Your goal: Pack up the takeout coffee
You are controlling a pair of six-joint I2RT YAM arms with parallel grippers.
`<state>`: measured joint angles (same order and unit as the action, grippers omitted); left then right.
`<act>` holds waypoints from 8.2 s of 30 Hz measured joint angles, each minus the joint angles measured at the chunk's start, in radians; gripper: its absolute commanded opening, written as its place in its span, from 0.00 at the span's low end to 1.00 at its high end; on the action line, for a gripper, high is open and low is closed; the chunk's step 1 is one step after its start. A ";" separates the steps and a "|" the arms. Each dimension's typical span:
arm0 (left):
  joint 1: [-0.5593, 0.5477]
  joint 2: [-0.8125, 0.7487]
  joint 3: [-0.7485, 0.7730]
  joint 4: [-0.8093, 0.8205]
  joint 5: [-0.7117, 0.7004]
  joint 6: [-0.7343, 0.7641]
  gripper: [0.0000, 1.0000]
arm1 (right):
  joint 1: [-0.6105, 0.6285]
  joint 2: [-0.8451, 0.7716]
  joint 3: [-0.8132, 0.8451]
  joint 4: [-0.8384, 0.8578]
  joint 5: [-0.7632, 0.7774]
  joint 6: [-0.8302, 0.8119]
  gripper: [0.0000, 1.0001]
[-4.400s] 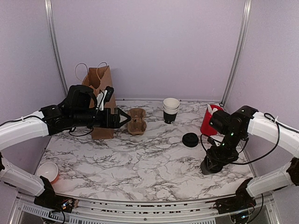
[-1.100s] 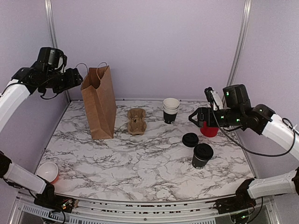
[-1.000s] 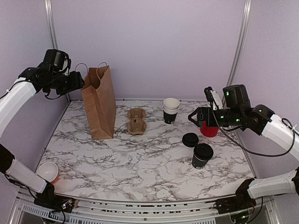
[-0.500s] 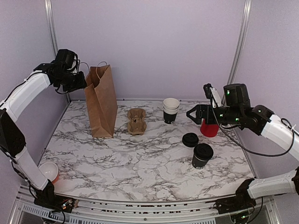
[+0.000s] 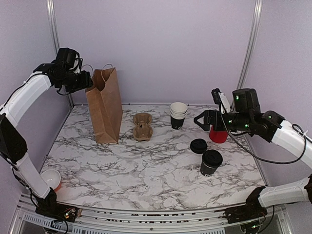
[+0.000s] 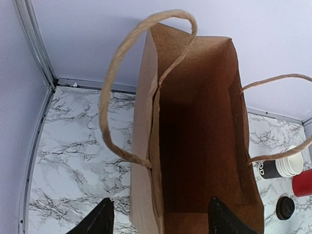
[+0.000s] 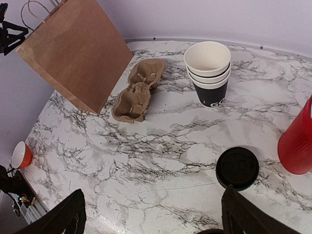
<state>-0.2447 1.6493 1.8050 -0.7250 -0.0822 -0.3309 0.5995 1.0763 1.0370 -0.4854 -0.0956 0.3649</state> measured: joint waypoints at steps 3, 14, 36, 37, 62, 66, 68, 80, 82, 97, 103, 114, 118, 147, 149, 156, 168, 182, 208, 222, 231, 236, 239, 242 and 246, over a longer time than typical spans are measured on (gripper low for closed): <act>0.008 0.002 0.000 0.000 0.000 0.000 0.68 | 0.003 0.000 -0.006 0.001 0.000 0.000 0.93; 0.014 0.063 0.034 -0.002 0.004 -0.001 0.43 | 0.009 -0.008 -0.027 0.006 0.003 0.001 0.94; -0.023 -0.182 -0.050 -0.025 0.004 0.078 0.00 | 0.143 0.200 0.104 0.023 0.090 -0.111 0.94; -0.031 -0.212 -0.063 -0.028 0.004 0.082 0.00 | 0.145 0.224 0.119 0.034 0.087 -0.124 0.94; -0.128 -0.686 -0.360 -0.068 0.033 0.119 0.00 | 0.180 1.077 0.850 0.066 0.027 -0.404 0.73; -0.128 -0.705 -0.376 -0.071 0.021 0.119 0.00 | 0.185 1.162 0.919 0.042 0.022 -0.402 0.66; -0.128 -0.709 -0.381 -0.071 0.011 0.119 0.00 | 0.191 1.202 0.950 0.013 0.026 -0.394 0.59; -0.128 -0.713 -0.392 -0.073 -0.024 0.119 0.00 | 0.212 1.366 1.055 -0.041 0.063 -0.290 0.31; -0.128 -0.713 -0.396 -0.073 -0.024 0.119 0.00 | 0.212 1.380 1.065 -0.048 0.077 -0.282 0.28; -0.128 -0.705 -0.396 -0.073 -0.042 0.141 0.00 | 0.238 1.247 0.793 -0.089 0.089 -0.286 0.25; -0.128 -0.705 -0.396 -0.073 -0.043 0.156 0.00 | 0.343 1.009 0.462 -0.098 0.063 -0.257 0.29; -0.128 -0.705 -0.421 -0.065 -0.050 0.161 0.00 | 0.401 0.762 0.255 -0.119 0.092 -0.179 0.49; -0.128 -0.705 -0.426 -0.065 -0.050 0.161 0.00 | 0.407 0.737 0.270 -0.106 0.125 -0.212 0.54; -0.128 -0.686 -0.435 -0.050 -0.047 0.160 0.00 | 0.537 0.816 0.415 -0.040 -0.022 -0.058 0.85; -0.128 -0.686 -0.440 -0.045 -0.042 0.160 0.00 | 0.515 0.816 0.425 -0.049 0.002 -0.110 0.85; -0.128 -0.681 -0.451 -0.041 -0.029 0.159 0.00 | 0.457 0.866 0.512 -0.077 0.048 -0.344 0.84; -0.128 -0.681 -0.451 -0.036 -0.015 0.165 0.00 | 0.444 1.027 0.600 -0.134 0.039 -0.565 0.81; -0.128 -0.673 -0.451 -0.036 -0.012 0.193 0.00 | 0.423 1.116 0.701 -0.217 0.021 -0.650 0.77; -0.128 -0.650 -0.451 -0.038 -0.004 0.249 0.00 | 0.431 1.149 0.733 -0.272 -0.028 -0.630 0.46; -0.165 -0.648 -0.450 -0.047 -0.026 0.275 0.00 | 0.431 1.030 0.609 -0.166 -0.029 -0.537 0.40; -0.270 -0.571 -0.434 -0.071 -0.104 0.290 0.00 | 0.435 0.813 0.539 -0.089 0.018 -0.453 0.40; -0.346 -0.532 -0.424 -0.074 -0.131 0.270 0.00 | 0.433 0.700 0.523 -0.062 0.073 -0.399 0.40; -0.396 -0.515 -0.415 -0.074 -0.156 0.255 0.00 | 0.426 0.635 0.512 -0.061 0.113 -0.365 0.40; -0.460 -0.502 -0.409 -0.074 -0.188 0.234 0.00 | 0.417 0.578 0.509 -0.067 0.164 -0.336 0.40; -0.540 -0.476 -0.395 -0.074 -0.223 0.208 0.00 | 0.400 0.495 0.507 -0.086 0.228 -0.311 0.41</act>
<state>-0.7849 1.1728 1.4097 -0.7986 -0.3054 -0.1226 0.9997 1.5715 1.5440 -0.5716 0.1326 0.0544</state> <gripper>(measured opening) 0.007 0.405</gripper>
